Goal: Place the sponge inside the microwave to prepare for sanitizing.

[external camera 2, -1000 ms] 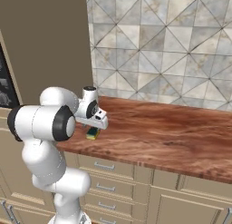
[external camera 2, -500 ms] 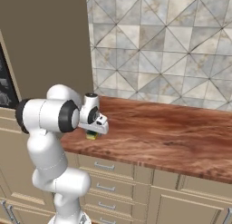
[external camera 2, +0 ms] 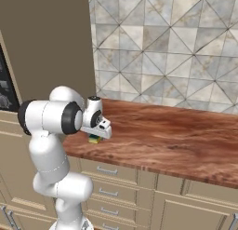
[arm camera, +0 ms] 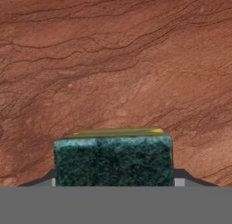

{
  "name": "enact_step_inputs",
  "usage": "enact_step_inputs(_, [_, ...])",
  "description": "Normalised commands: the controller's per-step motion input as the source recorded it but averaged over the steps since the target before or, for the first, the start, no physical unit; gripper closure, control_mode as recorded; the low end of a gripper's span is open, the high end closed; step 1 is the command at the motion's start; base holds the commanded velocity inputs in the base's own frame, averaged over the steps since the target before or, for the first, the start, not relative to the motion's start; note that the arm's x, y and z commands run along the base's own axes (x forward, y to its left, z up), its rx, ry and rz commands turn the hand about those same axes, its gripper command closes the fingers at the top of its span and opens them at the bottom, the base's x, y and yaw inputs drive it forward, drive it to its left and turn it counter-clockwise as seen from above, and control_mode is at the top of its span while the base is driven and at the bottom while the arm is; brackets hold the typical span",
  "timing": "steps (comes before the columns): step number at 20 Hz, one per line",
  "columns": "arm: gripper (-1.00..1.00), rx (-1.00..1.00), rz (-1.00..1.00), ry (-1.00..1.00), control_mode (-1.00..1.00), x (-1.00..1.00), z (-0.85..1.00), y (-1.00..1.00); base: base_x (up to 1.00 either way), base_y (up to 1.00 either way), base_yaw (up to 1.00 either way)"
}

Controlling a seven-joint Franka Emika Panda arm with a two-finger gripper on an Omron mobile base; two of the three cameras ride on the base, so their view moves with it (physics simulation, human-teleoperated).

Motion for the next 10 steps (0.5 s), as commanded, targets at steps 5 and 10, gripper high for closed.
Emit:
enact_step_inputs(5, [1.00, 0.00, 0.00, 0.01, -1.00, -0.05, 0.01, 0.01, 0.00, 0.00, 0.00])
enact_step_inputs(10, [1.00, 0.00, 0.00, 0.04, -1.00, -0.02, 0.78, 0.00, 0.00, 0.00, 0.00])
